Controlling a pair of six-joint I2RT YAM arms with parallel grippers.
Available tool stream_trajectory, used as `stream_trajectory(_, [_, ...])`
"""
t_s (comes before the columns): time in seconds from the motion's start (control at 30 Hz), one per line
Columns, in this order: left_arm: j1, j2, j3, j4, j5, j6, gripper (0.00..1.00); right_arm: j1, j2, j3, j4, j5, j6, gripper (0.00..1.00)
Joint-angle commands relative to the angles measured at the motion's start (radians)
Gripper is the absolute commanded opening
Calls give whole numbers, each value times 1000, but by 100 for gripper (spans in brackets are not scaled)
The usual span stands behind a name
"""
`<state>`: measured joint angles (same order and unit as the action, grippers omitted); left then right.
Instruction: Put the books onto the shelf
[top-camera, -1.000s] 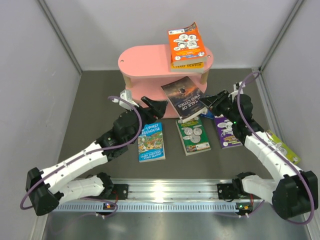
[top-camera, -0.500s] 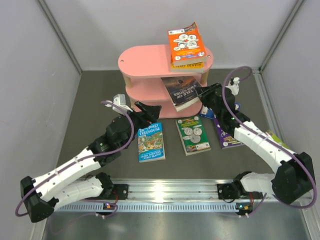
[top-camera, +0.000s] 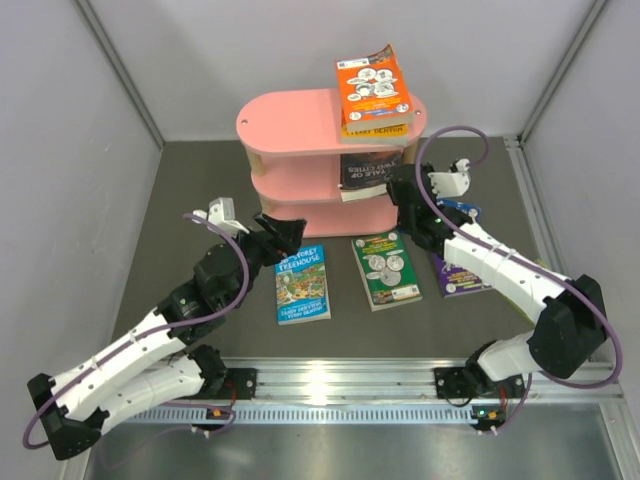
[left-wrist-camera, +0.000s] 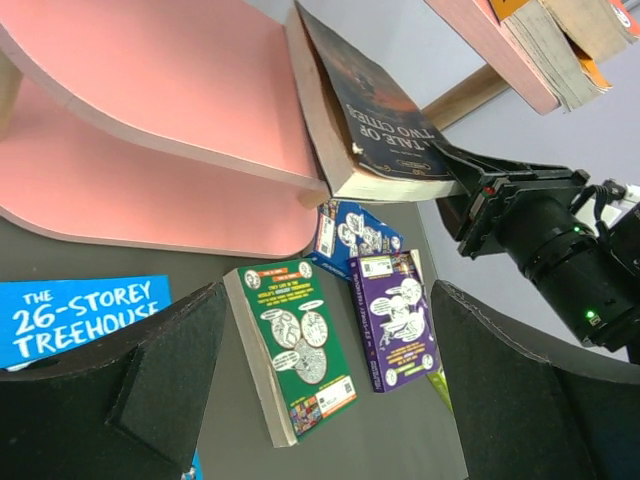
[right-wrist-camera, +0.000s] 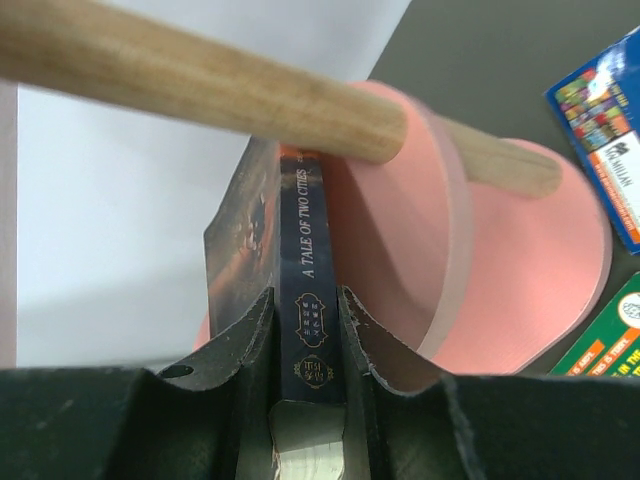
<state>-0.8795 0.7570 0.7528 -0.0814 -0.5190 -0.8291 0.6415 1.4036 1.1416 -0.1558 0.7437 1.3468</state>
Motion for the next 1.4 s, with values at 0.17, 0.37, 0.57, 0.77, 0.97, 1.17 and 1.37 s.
stream_trajectory(0.17, [10, -31, -9, -24, -27, 42, 89, -12, 46, -13, -151, 103, 89, 0])
stream_trajectory(0.37, [11, -27, -18, -18, -19, 31, 89, -62, 60, -77, -38, -30, 23, 9])
stream_trajectory(0.57, [13, -25, -30, -6, -13, 21, 89, -98, 20, -124, -27, -56, -9, 46])
stream_trajectory(0.77, [14, -19, -33, 5, -7, 15, 89, -123, -80, -175, -42, -63, -44, 87])
stream_trajectory(0.97, [16, -13, -40, 22, 1, 1, 89, -149, -124, -190, -87, -118, -90, 100])
stream_trajectory(1.17, [16, -4, -50, -11, 33, -5, 91, -189, -205, -246, -102, -202, -231, 100])
stream_trajectory(1.37, [16, 11, -150, -11, 105, -65, 94, -158, -373, -316, -188, -239, -412, 100])
